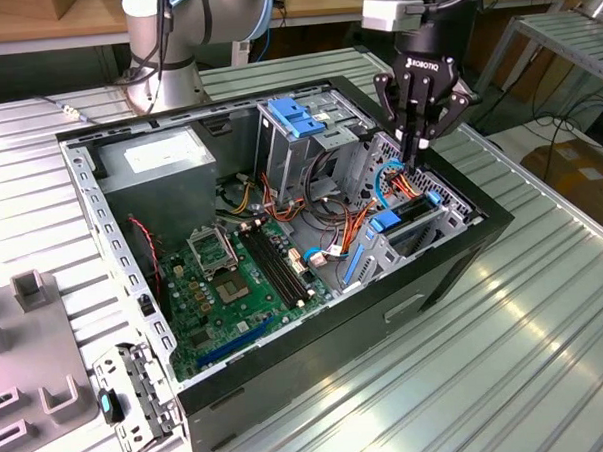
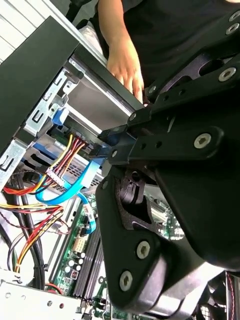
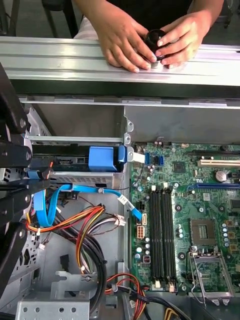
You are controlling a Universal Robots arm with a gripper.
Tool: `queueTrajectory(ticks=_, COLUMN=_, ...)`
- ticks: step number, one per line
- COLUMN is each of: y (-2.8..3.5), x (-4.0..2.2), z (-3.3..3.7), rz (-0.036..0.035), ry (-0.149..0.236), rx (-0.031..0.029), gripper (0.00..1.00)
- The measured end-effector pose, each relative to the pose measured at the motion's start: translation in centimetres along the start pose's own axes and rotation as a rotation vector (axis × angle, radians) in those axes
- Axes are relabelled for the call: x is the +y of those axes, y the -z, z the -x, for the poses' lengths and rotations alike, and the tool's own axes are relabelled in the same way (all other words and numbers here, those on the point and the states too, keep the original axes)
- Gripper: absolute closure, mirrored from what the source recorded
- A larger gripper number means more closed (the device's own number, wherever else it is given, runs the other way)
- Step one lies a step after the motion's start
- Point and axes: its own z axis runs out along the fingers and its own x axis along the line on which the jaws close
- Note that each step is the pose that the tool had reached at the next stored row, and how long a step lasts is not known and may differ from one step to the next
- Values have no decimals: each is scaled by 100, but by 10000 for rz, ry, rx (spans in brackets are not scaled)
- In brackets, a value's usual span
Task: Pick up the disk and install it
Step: 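Insert the first disk wire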
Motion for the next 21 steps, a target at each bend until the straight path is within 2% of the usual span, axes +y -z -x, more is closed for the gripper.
queueTrajectory(ticks=6, y=-73, x=-4, z=25, rz=1, ry=-1, rx=23, gripper=78)
queueTrajectory(ticks=7, y=-78, x=-4, z=24, rz=0, ry=0, rx=31, gripper=84)
queueTrajectory(ticks=9, y=-90, x=-3, z=2, rz=-2, ry=-1, rx=22, gripper=84)
queueTrajectory(ticks=11, y=-105, x=2, z=-35, rz=-4, ry=0, rx=-33, gripper=84)
queueTrajectory(ticks=13, y=-135, x=23, z=-91, rz=-8, ry=5, rx=-201, gripper=84)
queueTrajectory(ticks=15, y=-155, x=48, z=-120, rz=-12, ry=11, rx=-318, gripper=84)
queueTrajectory(ticks=17, y=-187, x=100, z=-151, rz=-19, ry=32, rx=-363, gripper=84)
queueTrajectory(ticks=21, y=-233, x=158, z=-202, rz=-31, ry=57, rx=-398, gripper=84)
